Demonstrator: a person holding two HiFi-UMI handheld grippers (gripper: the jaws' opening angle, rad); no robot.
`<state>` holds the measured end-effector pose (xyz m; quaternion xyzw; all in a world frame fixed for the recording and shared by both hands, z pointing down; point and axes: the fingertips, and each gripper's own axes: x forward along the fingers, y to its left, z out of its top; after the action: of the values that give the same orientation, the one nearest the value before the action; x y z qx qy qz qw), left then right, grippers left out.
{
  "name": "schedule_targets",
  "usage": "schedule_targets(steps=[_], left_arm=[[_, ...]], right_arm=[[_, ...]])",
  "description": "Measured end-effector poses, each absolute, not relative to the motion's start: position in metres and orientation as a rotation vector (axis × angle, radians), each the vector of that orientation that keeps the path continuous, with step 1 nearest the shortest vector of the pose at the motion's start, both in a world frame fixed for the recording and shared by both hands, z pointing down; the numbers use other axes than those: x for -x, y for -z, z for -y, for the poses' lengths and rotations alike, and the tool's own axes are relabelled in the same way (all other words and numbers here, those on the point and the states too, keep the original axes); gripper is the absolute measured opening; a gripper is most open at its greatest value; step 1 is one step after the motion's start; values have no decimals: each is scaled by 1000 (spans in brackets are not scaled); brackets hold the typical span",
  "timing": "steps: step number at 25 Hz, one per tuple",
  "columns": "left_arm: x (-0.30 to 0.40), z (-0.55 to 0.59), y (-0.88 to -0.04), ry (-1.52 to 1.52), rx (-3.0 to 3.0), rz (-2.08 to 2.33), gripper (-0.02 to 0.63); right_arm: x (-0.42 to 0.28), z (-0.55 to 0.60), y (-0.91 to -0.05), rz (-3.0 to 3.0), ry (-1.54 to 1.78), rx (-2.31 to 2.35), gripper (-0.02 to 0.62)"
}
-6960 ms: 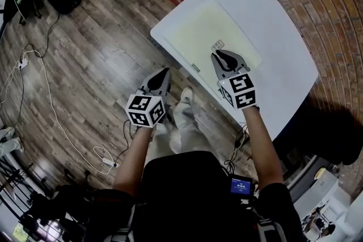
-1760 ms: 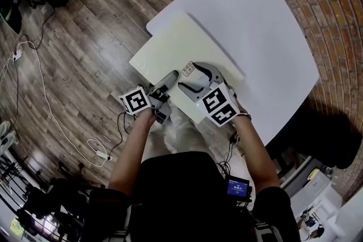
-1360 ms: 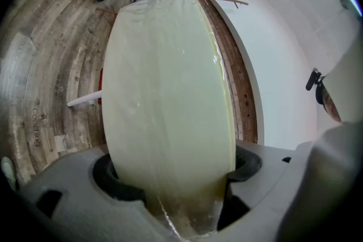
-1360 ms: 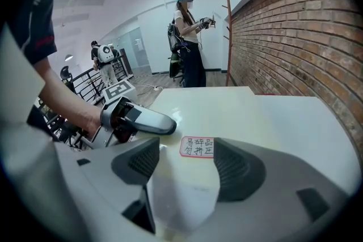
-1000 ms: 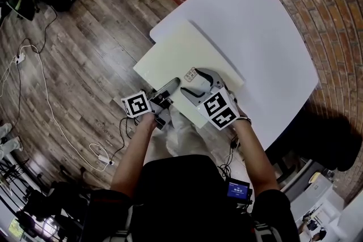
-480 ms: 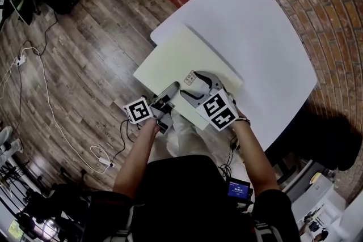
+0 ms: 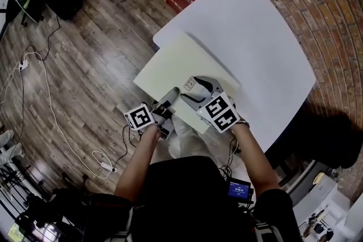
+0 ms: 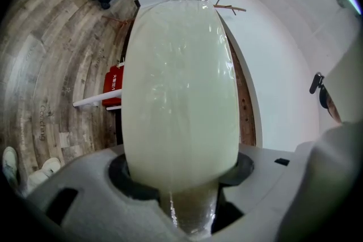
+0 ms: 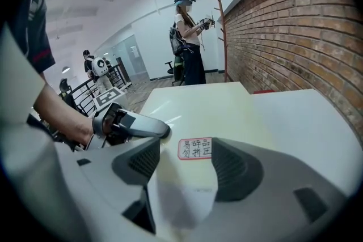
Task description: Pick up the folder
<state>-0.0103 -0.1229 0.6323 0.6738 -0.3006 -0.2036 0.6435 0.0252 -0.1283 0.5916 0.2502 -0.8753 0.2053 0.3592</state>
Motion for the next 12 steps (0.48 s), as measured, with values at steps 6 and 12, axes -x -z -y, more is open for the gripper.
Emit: schedule_targets(steps=[6, 12], left_arm=[[19, 113, -616, 419, -1633, 672, 265], [29, 111, -595, 362, -1750, 733, 265]], right_arm=[[-27, 120, -579, 2267, -540, -600, 251], [-35, 124, -556, 2272, -454, -684, 96]])
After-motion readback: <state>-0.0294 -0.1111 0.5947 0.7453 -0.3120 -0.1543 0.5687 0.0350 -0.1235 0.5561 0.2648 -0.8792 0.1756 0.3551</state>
